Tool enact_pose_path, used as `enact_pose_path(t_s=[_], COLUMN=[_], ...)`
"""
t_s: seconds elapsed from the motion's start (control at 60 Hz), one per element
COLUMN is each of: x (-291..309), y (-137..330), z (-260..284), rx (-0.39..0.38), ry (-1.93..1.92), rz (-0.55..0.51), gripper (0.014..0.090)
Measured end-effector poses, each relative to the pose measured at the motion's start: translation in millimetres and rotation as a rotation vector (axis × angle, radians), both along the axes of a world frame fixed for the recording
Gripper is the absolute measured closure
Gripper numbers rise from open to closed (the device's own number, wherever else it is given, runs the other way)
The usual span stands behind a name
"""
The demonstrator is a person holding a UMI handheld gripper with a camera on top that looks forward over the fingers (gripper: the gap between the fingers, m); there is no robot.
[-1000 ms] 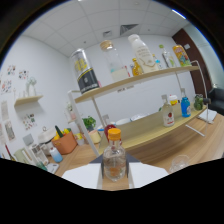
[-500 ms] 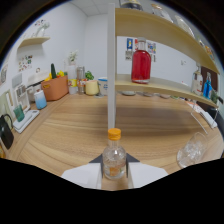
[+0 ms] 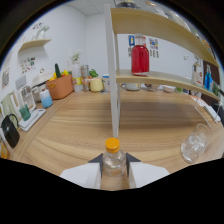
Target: Make me a cup of Mount Fuji.
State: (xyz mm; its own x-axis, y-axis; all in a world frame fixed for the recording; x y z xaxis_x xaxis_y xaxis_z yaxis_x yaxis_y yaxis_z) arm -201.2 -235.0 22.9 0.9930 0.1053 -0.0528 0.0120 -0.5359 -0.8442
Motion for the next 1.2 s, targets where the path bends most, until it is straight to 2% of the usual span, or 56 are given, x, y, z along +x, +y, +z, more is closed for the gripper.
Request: enact_pose_path(t_s=[0.05, 0.117, 0.133, 0.167, 0.183, 0.217, 0.25, 0.367, 0.517, 0.667, 0.8, 0.95, 1.083, 1.2], x=[0, -3, -4, -7, -8, -9, -6, 12, 65, 143, 208, 257, 285, 301], y=[-1, -7, -8, -12, -14, -17, -22, -36, -62, -78, -78, -44, 3, 45], z=[2, 6, 8, 13, 17, 26, 39, 92, 138, 139, 121, 148, 177, 192], rx=[0.012, 0.013, 0.015, 0.018, 0.019, 0.029, 0.048, 0.134, 0.205, 0.203, 0.161, 0.217, 0.283, 0.309], ry=[-0.002, -0.005, -0.001, 0.006, 0.010, 0.017, 0.024, 0.032, 0.037, 0.026, -0.005, -0.017, -0.011, -0.006], rz=[0.011, 0.041, 0.053, 0.076, 0.087, 0.105, 0.117, 0.144, 0.120, 0.038, -0.033, -0.069, -0.078, -0.074], gripper=[0.0651, 0.0549, 0.0500, 0.0343, 0.0217, 0.0178, 0.0194, 0.0183, 0.0184, 0.0185, 0.0195, 0.0194, 0.0192, 0.0195])
